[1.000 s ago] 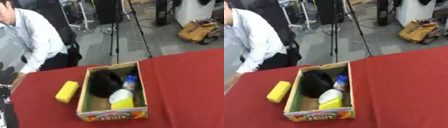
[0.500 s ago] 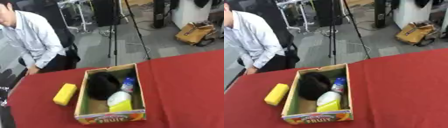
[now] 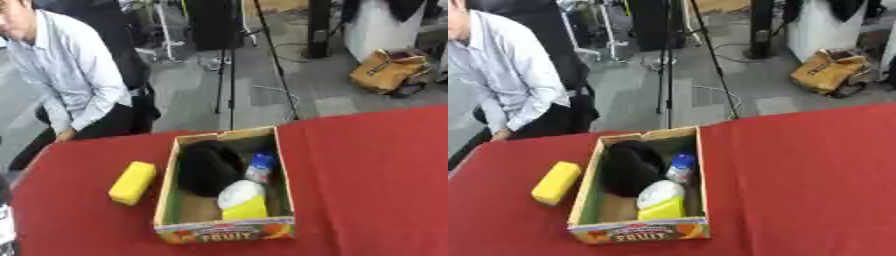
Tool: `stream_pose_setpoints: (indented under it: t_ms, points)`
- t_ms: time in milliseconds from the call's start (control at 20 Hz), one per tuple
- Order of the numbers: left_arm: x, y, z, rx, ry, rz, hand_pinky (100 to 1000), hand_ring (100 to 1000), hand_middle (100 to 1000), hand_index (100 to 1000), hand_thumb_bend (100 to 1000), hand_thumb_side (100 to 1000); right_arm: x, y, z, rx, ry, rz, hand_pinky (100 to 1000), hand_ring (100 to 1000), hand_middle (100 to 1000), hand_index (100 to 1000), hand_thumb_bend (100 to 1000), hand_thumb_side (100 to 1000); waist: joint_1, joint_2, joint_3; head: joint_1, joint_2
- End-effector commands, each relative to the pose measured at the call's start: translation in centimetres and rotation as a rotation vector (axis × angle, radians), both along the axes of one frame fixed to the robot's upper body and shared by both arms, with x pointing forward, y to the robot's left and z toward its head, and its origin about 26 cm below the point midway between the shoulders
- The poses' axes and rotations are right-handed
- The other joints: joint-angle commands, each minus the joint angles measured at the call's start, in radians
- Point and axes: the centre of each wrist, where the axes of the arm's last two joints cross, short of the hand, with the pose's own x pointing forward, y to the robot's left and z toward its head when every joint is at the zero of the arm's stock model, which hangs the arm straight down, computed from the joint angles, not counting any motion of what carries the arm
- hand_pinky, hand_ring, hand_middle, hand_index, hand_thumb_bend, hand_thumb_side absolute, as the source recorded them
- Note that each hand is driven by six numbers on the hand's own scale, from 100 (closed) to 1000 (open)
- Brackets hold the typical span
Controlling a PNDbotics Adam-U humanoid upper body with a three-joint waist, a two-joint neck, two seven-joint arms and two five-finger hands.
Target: Pick up objects on the table and place them in the box.
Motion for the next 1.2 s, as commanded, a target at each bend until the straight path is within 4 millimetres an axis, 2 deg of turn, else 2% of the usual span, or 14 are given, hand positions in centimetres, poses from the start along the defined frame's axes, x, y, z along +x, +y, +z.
stream_pose_setpoints:
  t_ms: [50,350,550,600,850,1200]
  points:
    - [-0.5,1.2,1.6,0.102,0.110,0.129,1000,978,971,1000,100,727,-0.6,-0.4,0.4,0.007,0.012,-0.010,852,860,783,832,100,1000,-0.017,-0.039,-0.005,-0.006,0.031]
    - [-0.4,2.1,2.6,0.198,0.303,0.213,1000,1000,992,1000,100,689,-0.7,-1.0,-0.5,0.021,0.063,-0.034,858,864,785,835,100,1000,-0.030,-0.059,-0.013,-0.006,0.066]
    - [1.1,4.3,2.1,0.283,0.468,0.258,1000,1000,1000,1000,100,675,-0.9,-1.6,-1.2,0.025,0.111,-0.070,863,868,789,839,100,1000,-0.034,-0.070,-0.018,-0.002,0.088]
    - [1.5,5.0,1.9,0.302,0.518,0.270,1000,1000,1000,1000,100,633,-0.9,-1.8,-1.5,0.026,0.125,-0.082,866,870,790,841,100,1000,-0.035,-0.071,-0.019,0.004,0.091]
    - [2.9,7.3,2.1,0.346,0.662,0.338,1000,1000,1000,1000,100,623,-1.2,-2.5,-2.4,0.035,0.174,-0.119,869,870,790,843,100,1000,-0.042,-0.078,-0.018,0.022,0.095]
    - [4.6,9.1,2.4,0.426,0.790,0.434,1000,1000,1000,1000,100,698,-1.4,-2.8,-3.1,0.045,0.209,-0.136,873,871,790,844,100,1000,-0.042,-0.080,-0.015,0.037,0.088]
